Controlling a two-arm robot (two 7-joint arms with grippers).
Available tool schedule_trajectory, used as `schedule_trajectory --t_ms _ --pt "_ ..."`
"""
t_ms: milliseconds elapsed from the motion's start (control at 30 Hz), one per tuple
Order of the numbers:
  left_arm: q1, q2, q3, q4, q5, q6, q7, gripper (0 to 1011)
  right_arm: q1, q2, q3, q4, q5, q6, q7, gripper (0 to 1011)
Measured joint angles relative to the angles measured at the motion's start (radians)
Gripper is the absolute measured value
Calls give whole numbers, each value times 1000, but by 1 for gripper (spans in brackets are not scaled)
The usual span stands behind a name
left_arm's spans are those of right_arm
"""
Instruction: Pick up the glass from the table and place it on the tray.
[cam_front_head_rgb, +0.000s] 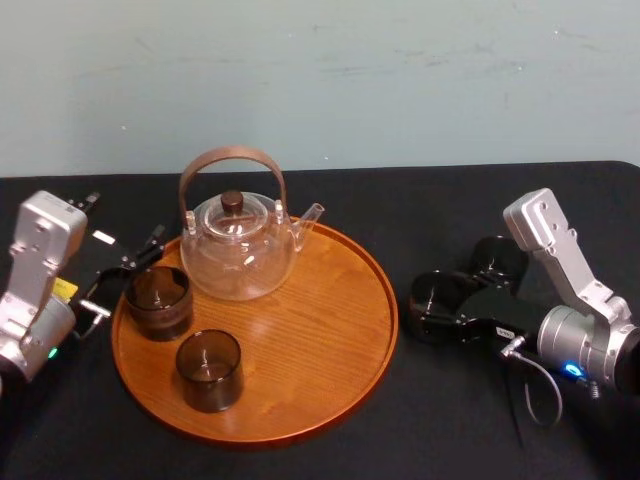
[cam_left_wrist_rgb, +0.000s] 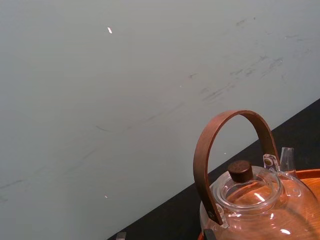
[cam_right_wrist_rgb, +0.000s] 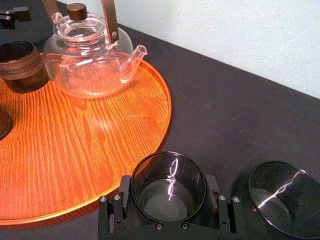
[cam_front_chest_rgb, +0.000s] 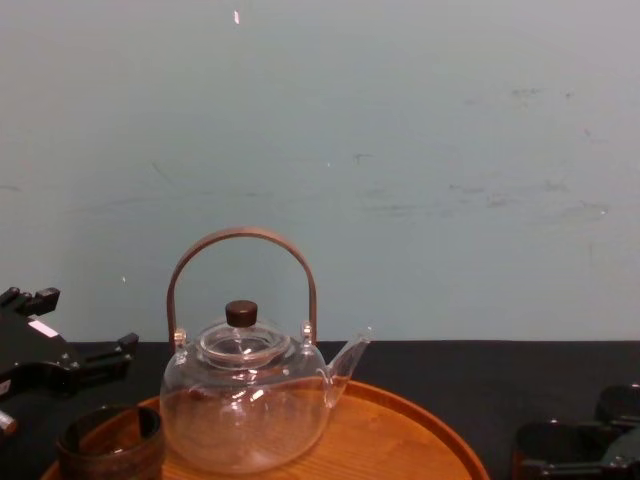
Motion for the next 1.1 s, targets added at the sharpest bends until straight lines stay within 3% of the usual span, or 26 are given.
schedule_trajectory --t_ms 367,667,1100 --pt "0 0 0 0 0 0 0 1001 -16 28 13 -37 25 -30 38 900" --pt "0 0 0 0 0 0 0 1001 -33 70 30 -119 72 -51 60 900" --pt "0 0 0 0 0 0 0 1001 -26 93 1 -176 85 -68 67 900"
